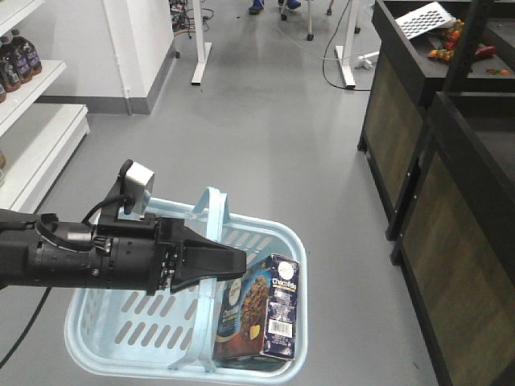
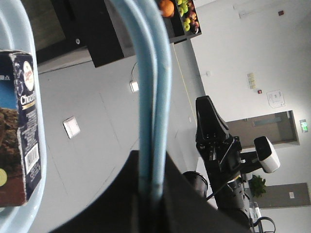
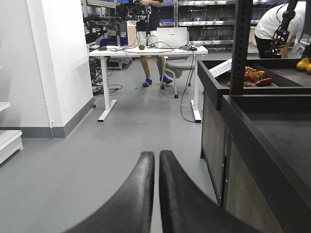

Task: Left arm holds basket, right arm returns cookies
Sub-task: 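Turn the base away from the shelves, carrying the basket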

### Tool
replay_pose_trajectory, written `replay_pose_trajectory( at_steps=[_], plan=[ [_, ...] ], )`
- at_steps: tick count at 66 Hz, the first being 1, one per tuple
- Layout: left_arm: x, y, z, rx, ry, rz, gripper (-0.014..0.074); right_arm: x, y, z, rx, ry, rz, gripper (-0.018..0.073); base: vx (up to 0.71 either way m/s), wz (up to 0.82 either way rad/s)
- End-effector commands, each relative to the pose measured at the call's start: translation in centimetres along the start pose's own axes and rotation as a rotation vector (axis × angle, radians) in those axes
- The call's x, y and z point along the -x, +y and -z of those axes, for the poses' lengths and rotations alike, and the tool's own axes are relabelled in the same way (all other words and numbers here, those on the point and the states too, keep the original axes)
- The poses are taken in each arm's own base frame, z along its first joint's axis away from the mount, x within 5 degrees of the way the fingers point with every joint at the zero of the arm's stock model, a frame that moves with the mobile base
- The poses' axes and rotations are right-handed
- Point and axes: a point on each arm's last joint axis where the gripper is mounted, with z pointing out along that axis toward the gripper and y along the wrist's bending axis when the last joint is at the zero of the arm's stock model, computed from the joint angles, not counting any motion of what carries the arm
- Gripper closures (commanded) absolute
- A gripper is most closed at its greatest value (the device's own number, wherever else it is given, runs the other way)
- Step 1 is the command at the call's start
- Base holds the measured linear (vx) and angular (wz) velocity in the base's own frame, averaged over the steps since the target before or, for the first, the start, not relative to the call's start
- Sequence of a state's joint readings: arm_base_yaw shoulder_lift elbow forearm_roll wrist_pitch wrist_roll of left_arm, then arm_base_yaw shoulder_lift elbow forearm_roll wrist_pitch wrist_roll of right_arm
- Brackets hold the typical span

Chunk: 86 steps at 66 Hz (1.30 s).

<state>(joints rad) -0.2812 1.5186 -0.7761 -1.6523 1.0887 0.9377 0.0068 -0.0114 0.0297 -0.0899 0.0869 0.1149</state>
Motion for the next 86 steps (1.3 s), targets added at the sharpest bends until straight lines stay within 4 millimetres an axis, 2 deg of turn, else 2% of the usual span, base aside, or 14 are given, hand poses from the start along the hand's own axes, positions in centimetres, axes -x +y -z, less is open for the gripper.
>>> replay_pose_trajectory(
  at_steps=[1,86],
  plan=[
    [0.88,-3.15,0.51,-0.157,-0.066,-0.035,0.0599,0.17,0.02,0.04,0.0,-0.068,0.011,0.057,0.38,0.05],
    [0.88,-3.15,0.51,-0.157,-0.066,-0.035,0.0599,0.17,0.02,0.04,0.0,-0.068,0.011,0.057,0.36,-0.03]
  ],
)
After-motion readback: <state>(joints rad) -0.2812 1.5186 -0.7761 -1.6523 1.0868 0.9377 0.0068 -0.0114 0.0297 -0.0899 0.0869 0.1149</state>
